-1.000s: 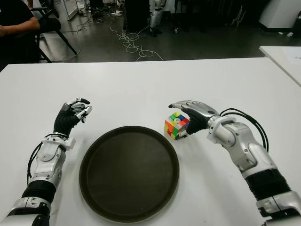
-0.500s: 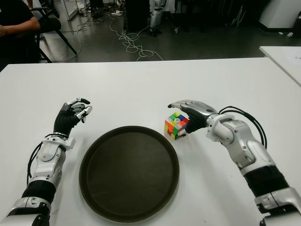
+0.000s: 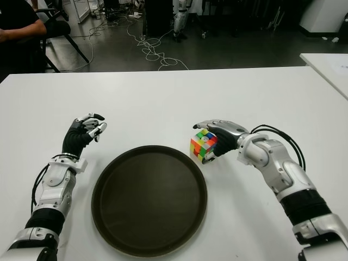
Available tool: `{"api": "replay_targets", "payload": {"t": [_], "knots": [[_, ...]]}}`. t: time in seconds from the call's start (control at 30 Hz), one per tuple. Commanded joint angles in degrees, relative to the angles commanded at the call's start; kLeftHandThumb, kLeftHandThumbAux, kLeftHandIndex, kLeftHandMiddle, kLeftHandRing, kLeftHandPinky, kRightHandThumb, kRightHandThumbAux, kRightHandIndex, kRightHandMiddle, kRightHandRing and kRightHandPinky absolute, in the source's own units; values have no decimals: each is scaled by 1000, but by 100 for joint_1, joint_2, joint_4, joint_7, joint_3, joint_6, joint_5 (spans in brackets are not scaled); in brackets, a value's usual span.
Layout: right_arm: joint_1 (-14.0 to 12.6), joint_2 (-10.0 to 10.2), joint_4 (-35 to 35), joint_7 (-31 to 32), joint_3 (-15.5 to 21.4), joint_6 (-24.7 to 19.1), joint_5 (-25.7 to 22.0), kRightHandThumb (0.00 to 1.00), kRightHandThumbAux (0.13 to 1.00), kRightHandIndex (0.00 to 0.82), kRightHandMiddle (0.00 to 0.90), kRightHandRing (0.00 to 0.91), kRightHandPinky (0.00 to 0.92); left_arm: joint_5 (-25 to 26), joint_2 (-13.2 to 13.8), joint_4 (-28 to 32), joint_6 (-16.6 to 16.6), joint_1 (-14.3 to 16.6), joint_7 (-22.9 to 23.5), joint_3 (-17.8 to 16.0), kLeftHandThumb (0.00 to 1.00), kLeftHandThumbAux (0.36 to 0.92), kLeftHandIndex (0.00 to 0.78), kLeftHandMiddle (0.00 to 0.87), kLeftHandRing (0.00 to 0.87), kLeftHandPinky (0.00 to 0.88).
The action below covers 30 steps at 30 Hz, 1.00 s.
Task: Pick up the Rubik's Cube and put it in the plate
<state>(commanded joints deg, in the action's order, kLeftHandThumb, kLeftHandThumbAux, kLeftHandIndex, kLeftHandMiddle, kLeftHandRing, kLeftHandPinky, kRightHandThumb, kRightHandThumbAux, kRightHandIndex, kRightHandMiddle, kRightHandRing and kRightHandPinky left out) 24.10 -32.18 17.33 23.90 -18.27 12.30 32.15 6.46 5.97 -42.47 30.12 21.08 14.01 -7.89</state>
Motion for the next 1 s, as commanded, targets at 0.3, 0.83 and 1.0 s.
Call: {"api": "replay_targets", "payload": {"t": [0.3, 0.83, 1.0], "knots": [[185, 116, 515, -36, -96, 135, -13, 0, 729, 105, 112, 95, 74, 7, -20, 22, -53, -10, -44, -12, 688, 717, 434, 758, 764, 738], [333, 210, 992, -56, -138, 328, -150, 0, 733, 103, 100, 81, 72, -8, -39, 113, -105, -41, -80, 5, 688, 717, 434, 757, 761, 735], [306, 225, 912, -29, -149, 212, -121, 0, 712, 105, 100, 84, 69, -30, -52, 161, -142, -56, -124, 15, 689, 717, 434, 755, 760, 732]]}}
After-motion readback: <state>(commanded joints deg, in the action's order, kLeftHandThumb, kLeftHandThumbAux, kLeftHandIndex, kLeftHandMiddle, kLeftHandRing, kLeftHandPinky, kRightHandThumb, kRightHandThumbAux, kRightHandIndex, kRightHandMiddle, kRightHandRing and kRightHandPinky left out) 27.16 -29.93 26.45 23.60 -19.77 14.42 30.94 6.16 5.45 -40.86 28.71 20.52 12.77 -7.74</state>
